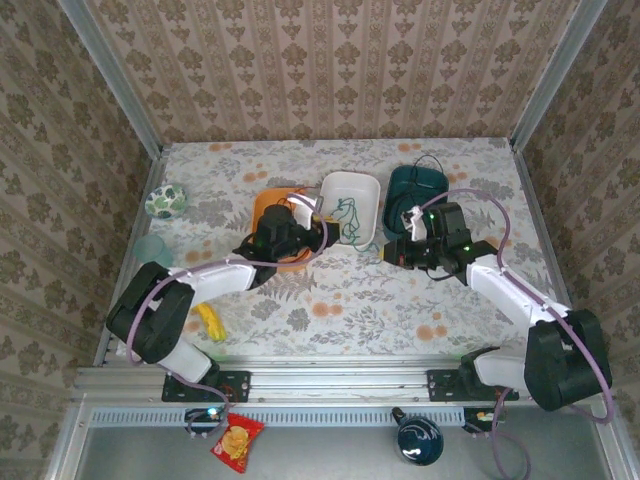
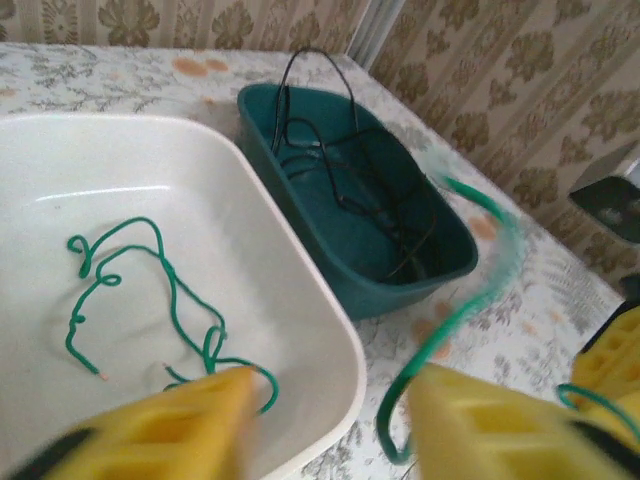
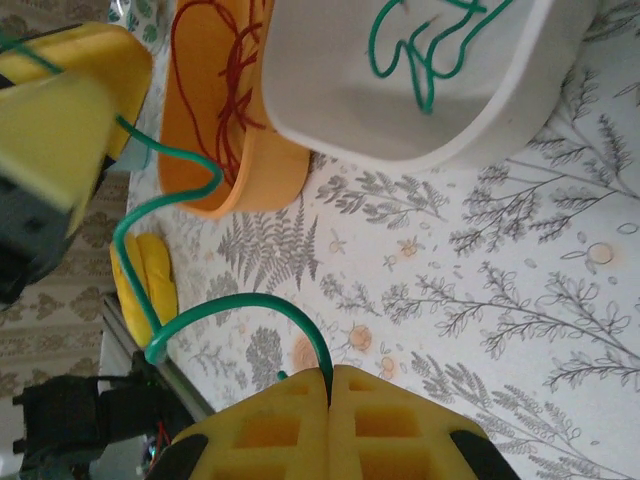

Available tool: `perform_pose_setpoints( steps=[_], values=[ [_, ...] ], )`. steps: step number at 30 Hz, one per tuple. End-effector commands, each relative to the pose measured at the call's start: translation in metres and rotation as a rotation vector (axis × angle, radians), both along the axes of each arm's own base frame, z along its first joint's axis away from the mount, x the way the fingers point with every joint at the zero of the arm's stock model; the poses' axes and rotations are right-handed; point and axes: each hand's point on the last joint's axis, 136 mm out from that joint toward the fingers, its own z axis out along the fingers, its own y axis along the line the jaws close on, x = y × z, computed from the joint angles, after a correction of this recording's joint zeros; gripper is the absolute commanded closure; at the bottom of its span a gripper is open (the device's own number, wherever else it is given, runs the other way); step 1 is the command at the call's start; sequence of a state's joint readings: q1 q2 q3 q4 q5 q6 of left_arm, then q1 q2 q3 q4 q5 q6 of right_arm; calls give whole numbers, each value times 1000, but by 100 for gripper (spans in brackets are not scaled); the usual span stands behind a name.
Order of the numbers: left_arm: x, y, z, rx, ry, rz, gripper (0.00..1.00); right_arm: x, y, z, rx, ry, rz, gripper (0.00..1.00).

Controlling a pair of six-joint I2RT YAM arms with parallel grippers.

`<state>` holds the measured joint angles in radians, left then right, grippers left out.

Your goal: Untangle the cables

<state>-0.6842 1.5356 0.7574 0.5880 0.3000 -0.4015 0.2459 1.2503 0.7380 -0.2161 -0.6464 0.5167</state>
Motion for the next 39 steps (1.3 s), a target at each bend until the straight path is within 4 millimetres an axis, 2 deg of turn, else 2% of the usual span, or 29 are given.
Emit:
perform_pose_setpoints(
  steps=[1,3,5,8,11,13,14,16,17,19,23,25,26,27,30,32,35,36,37,38,39],
  values=[
    [7,13,32,-101,-51,66,31,29,-5,17,-4,-51,-107,100],
    [12,26,34,-105,-51,135,24,46,-4,21,0,-58,-139,100],
    [21,52,29,-53,-45,281,22,64,-3,22,-17,-54,-174,100],
    [27,94,19,59,-50,482,19,91,-1,8,-61,-7,-218,100],
    [23,132,9,185,-46,622,17,116,-3,-4,-106,27,-283,100],
    [18,150,6,255,-54,674,17,130,-3,-12,-114,49,-316,100],
    [14,160,4,290,-52,703,17,136,1,-13,-106,52,-315,94],
    [9,176,1,334,-53,749,16,143,7,-15,-106,60,-307,66],
    [6,183,0,348,-52,768,16,144,7,-14,-118,57,-304,56],
    [2,197,0,362,-51,818,15,142,6,-8,-146,26,-296,49],
    [-7,229,4,395,-68,932,14,129,-11,14,-223,-53,-308,45],
    [-11,249,8,419,-83,1010,11,120,-24,23,-258,-90,-333,44],
    [-13,260,10,443,-95,1052,5,115,-32,28,-278,-112,-358,44],
    [-16,271,12,469,-103,1096,0,110,-42,30,-303,-125,-389,43],
    [-28,308,17,564,-127,1249,0,94,-82,41,-383,-201,-507,41],
    [-39,336,20,641,-132,1365,0,80,-118,48,-476,-290,-623,38],
    [-53,367,18,720,-105,1494,0,62,-158,62,-604,-479,-756,29],
    [-55,369,15,737,-105,1501,0,58,-166,65,-640,-546,-772,25],
    [-57,381,10,761,-96,1537,0,53,-175,66,-683,-610,-797,5],
    [-56,384,5,790,-103,1536,0,49,-183,64,-715,-665,-837,0],
    [-55,386,0,804,-103,1533,0,47,-190,60,-748,-696,-864,0]
  ],
)
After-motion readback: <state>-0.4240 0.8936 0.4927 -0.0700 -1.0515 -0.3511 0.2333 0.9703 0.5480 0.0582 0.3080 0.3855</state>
